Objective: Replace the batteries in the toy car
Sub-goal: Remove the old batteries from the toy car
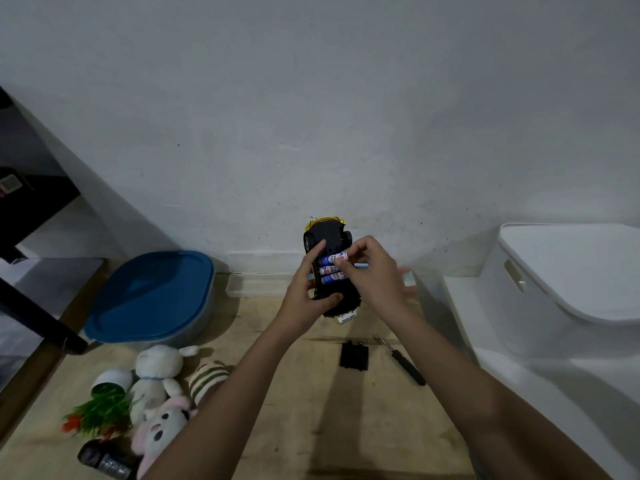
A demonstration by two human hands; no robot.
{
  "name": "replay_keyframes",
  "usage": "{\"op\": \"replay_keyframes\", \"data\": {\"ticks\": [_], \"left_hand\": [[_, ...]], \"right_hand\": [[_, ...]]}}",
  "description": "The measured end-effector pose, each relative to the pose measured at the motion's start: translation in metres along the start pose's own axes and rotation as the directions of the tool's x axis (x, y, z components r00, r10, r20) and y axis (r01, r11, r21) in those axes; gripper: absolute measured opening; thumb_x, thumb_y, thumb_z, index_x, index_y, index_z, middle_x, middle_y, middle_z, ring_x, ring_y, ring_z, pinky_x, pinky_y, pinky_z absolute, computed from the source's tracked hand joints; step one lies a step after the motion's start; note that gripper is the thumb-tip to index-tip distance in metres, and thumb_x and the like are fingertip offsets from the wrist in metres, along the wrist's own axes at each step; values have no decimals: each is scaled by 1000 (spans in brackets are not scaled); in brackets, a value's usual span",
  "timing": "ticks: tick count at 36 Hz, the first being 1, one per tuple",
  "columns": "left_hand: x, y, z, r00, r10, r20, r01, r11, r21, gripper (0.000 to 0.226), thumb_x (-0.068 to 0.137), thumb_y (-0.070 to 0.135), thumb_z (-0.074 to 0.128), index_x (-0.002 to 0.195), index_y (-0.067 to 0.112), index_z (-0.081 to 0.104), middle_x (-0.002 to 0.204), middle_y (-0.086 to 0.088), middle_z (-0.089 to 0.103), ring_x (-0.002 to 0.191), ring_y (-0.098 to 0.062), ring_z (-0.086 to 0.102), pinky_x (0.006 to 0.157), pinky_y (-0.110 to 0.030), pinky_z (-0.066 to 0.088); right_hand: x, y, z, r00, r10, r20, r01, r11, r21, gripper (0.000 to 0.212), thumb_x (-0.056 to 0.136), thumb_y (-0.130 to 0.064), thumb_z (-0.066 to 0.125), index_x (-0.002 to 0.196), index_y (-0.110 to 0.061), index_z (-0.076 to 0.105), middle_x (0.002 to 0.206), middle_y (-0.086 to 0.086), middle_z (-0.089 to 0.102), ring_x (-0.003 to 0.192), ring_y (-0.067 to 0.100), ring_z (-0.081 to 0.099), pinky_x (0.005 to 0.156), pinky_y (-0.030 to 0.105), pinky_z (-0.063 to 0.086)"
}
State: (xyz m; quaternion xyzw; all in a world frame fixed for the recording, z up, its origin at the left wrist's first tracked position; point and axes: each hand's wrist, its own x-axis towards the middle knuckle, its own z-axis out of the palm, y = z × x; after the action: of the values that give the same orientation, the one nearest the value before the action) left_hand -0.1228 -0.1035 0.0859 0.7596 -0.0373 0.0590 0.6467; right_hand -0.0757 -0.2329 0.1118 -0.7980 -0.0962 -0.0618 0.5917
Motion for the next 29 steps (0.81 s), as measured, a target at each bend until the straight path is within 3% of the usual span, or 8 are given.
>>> {"op": "replay_keyframes", "data": {"ticks": [9,12,15,18,21,24,26,29], "left_hand": [[0,2,-12,999,-36,4,36,999,-3,84,76,-7,70,133,42,33,124,22,47,93,13,57,77,-14,51],[-2,0,-14,998,-57,-7,57,998,-13,84,76,-6,71,131,46,33,121,21,47,94,8,58,73,-12,50],[-2,-1,-15,997,-70,-11,70,997,-19,84,76,-5,71,128,49,33,119,21,47,99,-1,57,72,-12,51],[-2,-2,-16,997,-73,-10,73,997,-17,84,76,-4,72,126,51,33,118,21,47,100,-4,56,73,-12,51],[-1,-3,-16,997,-70,-19,69,997,-14,85,75,-3,74,124,53,33,119,22,47,101,-4,56,74,-13,51],[0,-4,-14,997,-69,-29,69,998,-2,86,74,-1,75,124,55,33,120,23,47,100,-5,57,74,-14,51],[0,-5,-13,997,-64,-39,65,998,16,87,73,1,77,125,56,33,122,22,47,102,-8,58,78,-18,53],[0,-8,-10,998,-36,-49,40,996,74,90,71,7,79,129,59,33,133,16,45,114,-16,55,91,-32,52]], "right_hand": [[14,-4,-13,990,137,-20,-121,924,362,9,86,-10,63,88,-18,59,98,1,62,94,16,63,82,20,53],[20,-13,-20,948,315,40,-243,639,729,15,90,5,49,87,-8,55,93,14,59,87,23,64,79,22,56],[23,-20,-27,866,498,43,-258,372,891,22,91,10,34,87,-1,52,84,17,54,72,22,58,63,21,55],[24,-14,-32,806,590,46,-279,311,909,25,91,7,28,85,-1,51,71,9,42,55,14,41,49,19,40],[20,-8,-36,842,536,59,-402,553,730,23,91,-3,36,78,-6,55,64,2,38,40,6,34,34,16,27],[13,-7,-32,918,389,76,-396,902,174,17,90,-15,48,77,-15,60,65,-4,45,40,2,38,38,17,29],[8,-5,-24,964,246,101,-226,957,-182,10,88,-26,58,89,-17,63,79,-6,56,63,2,52,52,19,39],[2,-1,-11,969,172,180,-99,929,-356,41,83,-35,65,117,-14,56,103,1,60,87,11,56,69,24,48]]}}
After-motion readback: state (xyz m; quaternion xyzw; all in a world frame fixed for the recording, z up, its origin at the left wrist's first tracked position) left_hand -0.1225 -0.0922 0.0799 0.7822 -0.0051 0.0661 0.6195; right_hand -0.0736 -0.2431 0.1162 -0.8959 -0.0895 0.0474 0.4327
